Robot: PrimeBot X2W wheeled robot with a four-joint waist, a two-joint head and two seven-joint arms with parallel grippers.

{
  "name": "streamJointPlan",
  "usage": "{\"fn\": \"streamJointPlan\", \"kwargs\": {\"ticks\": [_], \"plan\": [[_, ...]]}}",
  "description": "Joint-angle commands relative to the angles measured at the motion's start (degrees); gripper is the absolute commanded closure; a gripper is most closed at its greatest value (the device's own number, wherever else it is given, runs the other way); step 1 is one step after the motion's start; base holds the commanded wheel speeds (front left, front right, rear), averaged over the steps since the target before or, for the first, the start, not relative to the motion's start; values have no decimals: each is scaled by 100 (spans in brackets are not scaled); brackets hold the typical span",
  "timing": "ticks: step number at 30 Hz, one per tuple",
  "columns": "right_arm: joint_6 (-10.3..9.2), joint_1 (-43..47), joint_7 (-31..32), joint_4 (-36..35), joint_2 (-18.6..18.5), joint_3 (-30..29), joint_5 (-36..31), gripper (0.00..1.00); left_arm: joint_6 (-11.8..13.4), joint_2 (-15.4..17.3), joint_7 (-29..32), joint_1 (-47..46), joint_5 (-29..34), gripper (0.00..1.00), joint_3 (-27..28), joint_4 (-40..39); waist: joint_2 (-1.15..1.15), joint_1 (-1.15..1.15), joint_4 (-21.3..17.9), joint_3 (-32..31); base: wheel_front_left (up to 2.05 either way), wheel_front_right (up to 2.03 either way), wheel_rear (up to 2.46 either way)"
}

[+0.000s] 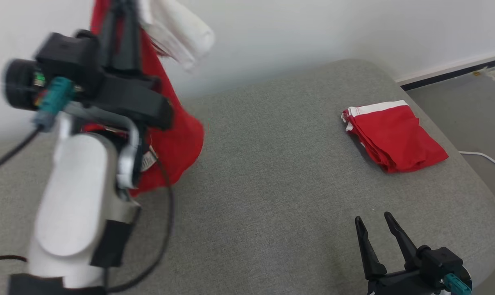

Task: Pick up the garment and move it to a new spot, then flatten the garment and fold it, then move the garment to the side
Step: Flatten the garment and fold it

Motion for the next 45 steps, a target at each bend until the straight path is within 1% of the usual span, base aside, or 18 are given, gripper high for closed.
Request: {"fn": "streamJointPlan", "kwargs": {"ticks": [1,4,8,10,11,12,13,14,17,21,25,30,35,39,40,41,43,45], "plan": [[-15,-10,-24,-4,19,7,17,0,-22,-62,8,117,-13,100,-51,48,0,0,-8,16,0,0,0],[-15,-42,-24,-14,41,32,51,0,-108,-276,-35,433,-186,100,-347,376,0,0,-41,71,0,0,0],[-15,-95,-24,-22,57,64,66,0,-251,-472,-235,795,-529,100,-819,998,0,0,-108,144,0,0,0],[-16,-121,-24,-14,49,79,80,0,-347,-500,-342,899,-743,100,-1128,1277,0,0,-135,175,0,0,0],[-15,-130,-24,-8,43,83,83,0,-342,-497,-436,933,-857,100,-1244,1381,0,0,-143,187,0,0,0],[-15,-143,-24,-3,41,94,92,0,-344,-497,-486,971,-1057,96,-1433,1452,0,0,-155,197,0,0,0],[-15,-149,-24,1,38,96,101,0,-341,-506,-515,1011,-1253,12,-1631,1515,0,0,-162,201,0,0,0],[-15,-152,-24,6,31,92,106,0,-310,-506,-543,1029,-1466,0,-1805,1539,0,0,-161,204,0,0,0],[-15,-133,-24,6,18,41,104,0,-242,-501,-538,1079,-1994,0,-2194,1590,0,0,-114,205,0,0,0],[-15,-55,-24,-8,8,-14,81,0,-151,-505,-608,1222,-2572,0,-2455,1505,0,0,42,177,0,0,0],[-15,-21,-24,-39,-14,-30,51,0,-63,-493,-656,1492,-2712,0,-2538,1456,0,0,257,155,0,0,0],[-15,9,-24,-52,-60,-35,33,0,123,-228,-1005,1983,-2670,0,-2409,1247,0,0,559,127,0,0,0],[-15,2,-24,-44,-132,-8,7,0,442,159,-1463,2561,-2445,0,-2134,885,0,0,851,92,0,0,0],[-15,-78,-24,13,-219,17,28,0,695,434,-1599,3072,-2178,0,-1803,477,0,0,1038,27,0,0,0],[-15,-78,-24,13,-219,17,28,0,695,434,-1599,3072,-2178,0,-1803,477,0,0,1038,27,0,0,0],[-15,-99,-24,28,-254,24,43,0,751,477,-1605,3201,-2092,0,-1692,356,0,0,1095,12,0,0,0],[-15,-159,28,32,-319,38,69,0,838,506,-1613,3459,-1890,0,-1395,-3,0,0,1190,-21,0,0,0],[-15,-224,115,-5,-398,16,82,0,869,482,-1606,3791,-1667,0,-1122,-286,0,0,1282,-63,0,0,0]]}}
